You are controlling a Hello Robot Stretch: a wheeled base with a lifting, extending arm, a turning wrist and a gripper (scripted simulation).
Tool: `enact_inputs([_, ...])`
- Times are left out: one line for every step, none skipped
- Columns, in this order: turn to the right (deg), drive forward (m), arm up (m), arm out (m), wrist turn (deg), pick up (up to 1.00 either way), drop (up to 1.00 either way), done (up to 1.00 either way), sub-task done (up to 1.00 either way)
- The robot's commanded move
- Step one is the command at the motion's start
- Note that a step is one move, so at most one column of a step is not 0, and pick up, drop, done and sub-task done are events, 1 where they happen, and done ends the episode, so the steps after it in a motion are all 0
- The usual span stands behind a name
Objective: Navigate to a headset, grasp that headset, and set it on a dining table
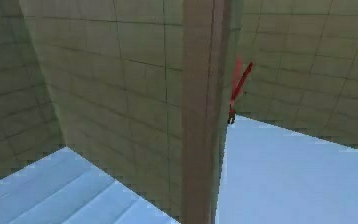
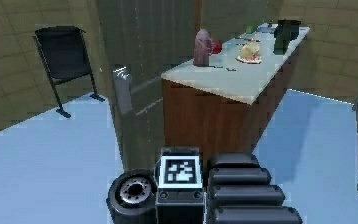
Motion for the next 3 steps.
enact_inputs([-45.0,0.0,0.0,0.0,0.0,0.0,0.0,0.0,0.0])
enact_inputs([-27.0,0.0,0.0,0.0,0.0,0.0,0.0,0.0,0.0])
enact_inputs([0.0,0.8,0.0,0.0,0.0,0.0,0.0,0.0,0.0])
